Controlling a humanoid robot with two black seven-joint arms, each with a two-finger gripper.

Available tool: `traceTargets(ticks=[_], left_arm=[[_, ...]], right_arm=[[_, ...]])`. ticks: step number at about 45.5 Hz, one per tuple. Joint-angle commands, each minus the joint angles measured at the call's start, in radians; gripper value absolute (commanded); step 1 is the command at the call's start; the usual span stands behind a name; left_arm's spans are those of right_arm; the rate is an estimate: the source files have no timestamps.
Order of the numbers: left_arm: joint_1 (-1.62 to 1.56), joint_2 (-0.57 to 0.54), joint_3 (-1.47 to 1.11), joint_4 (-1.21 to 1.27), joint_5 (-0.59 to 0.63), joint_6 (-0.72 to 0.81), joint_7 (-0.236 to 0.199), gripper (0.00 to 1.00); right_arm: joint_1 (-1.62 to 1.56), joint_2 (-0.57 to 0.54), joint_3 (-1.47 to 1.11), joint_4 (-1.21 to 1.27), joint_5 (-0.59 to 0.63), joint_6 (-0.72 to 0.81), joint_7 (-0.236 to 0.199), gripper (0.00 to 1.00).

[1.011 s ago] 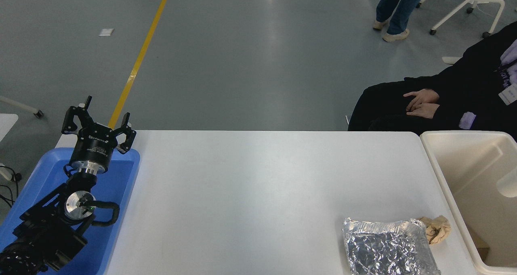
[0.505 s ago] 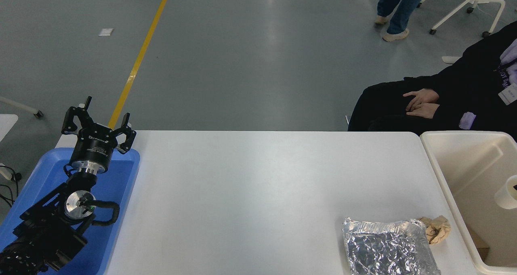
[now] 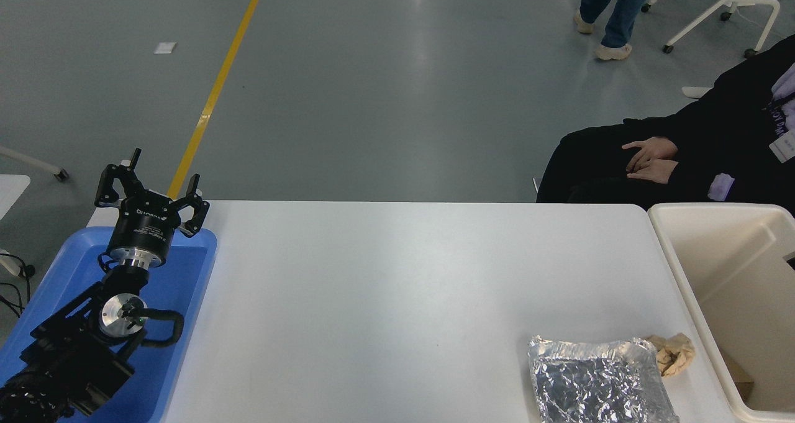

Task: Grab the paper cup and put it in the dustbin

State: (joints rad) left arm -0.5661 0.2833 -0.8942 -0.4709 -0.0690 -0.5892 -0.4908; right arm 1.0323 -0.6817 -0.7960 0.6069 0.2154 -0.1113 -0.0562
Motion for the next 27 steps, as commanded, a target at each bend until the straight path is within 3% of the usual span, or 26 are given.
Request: traceTargets(ticks=[1,10,19,27], left_arm=[[0.000,0.001,0.000,0.000,0.000,-0.001,0.000,0.99],[0.000,0.001,0.000,0.000,0.000,-0.001,0.000,0.99],[0.000,0.001,0.000,0.000,0.000,-0.001,0.000,0.99],[0.000,0.001,0.000,0.001,0.000,-0.001,0.000,0.99]], right_arm=[[0.452,-0.099,-0.276,0.447,0.001,0.079,0.001,1.00],[0.816,0.014,-0.564,0.571,0.001,0.362,0.001,1.00],[1.014,0.079,-0.706,0.571,-0.007,0.829,-0.001,1.00],[1.101,0.197,-0.706,0.605,-0.057,0.897,0.001,1.00]])
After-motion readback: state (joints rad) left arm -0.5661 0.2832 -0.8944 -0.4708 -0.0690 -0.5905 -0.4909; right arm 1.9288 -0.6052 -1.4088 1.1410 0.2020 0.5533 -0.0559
